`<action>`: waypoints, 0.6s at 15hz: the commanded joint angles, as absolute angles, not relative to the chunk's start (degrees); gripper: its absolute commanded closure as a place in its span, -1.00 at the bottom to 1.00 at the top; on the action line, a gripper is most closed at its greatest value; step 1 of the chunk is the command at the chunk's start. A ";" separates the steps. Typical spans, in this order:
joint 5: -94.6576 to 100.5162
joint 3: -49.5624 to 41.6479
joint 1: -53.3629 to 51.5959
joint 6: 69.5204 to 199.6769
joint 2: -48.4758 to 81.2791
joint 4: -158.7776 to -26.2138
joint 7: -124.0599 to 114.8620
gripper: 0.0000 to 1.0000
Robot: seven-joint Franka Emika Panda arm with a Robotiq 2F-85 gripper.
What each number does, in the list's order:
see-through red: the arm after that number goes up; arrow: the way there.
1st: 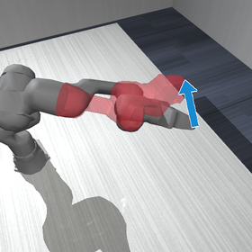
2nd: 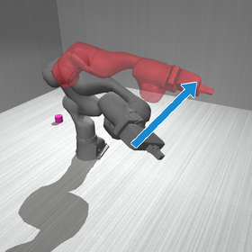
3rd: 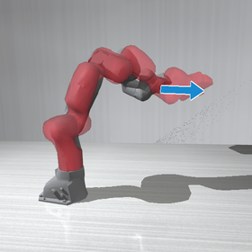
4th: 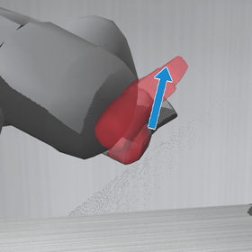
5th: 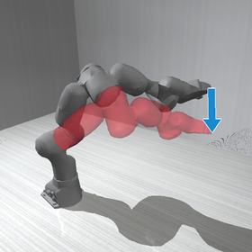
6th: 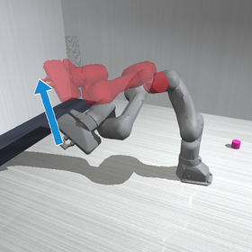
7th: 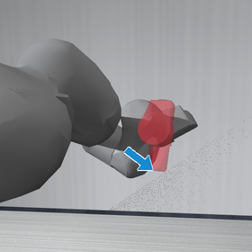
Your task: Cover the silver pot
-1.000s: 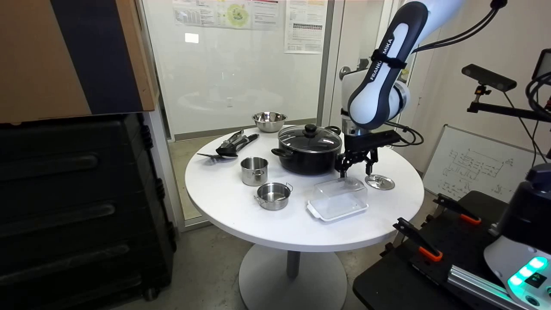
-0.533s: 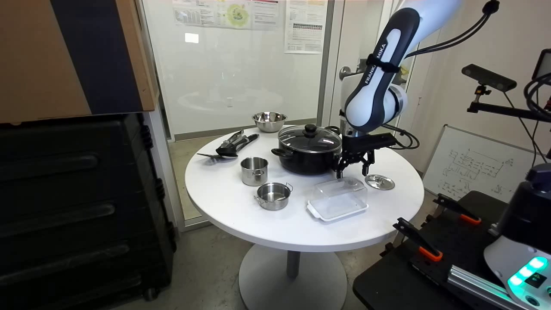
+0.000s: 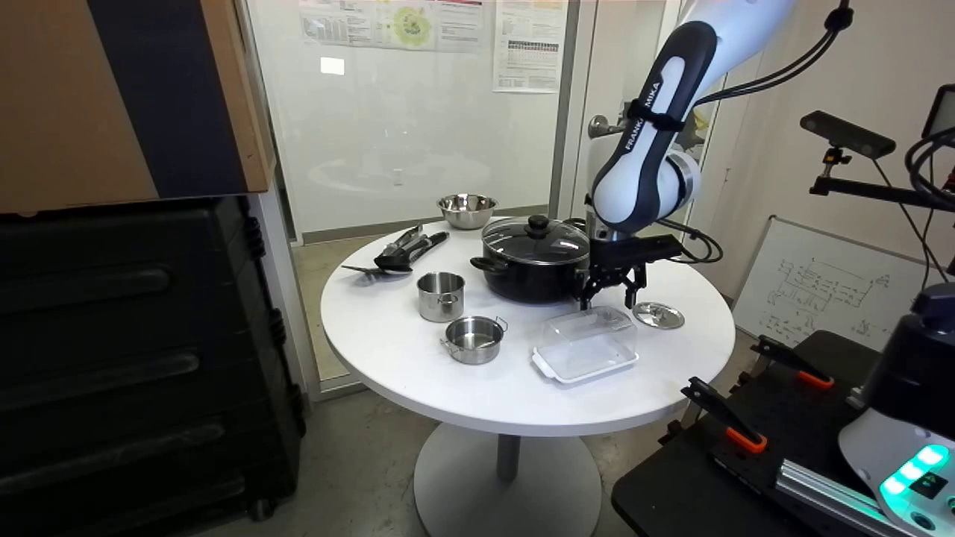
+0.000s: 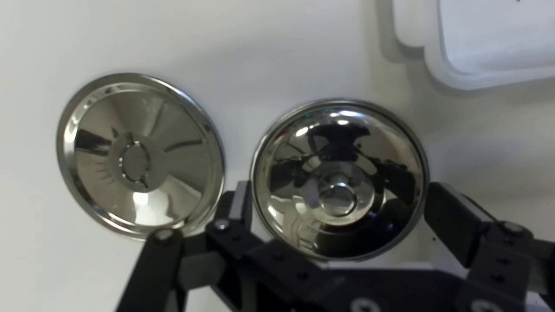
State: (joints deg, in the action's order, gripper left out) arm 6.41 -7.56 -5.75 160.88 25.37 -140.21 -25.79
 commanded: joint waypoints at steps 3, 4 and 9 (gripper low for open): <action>3.87 -8.56 -6.35 162.16 24.87 -140.87 -24.41 -1.00; 3.65 -8.51 -6.24 162.20 24.63 -141.09 -24.34 -0.92; 2.82 -8.42 -6.32 162.25 23.87 -141.83 -24.37 -0.65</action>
State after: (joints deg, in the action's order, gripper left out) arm 4.62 -8.01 -5.73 160.88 25.29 -140.31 -25.78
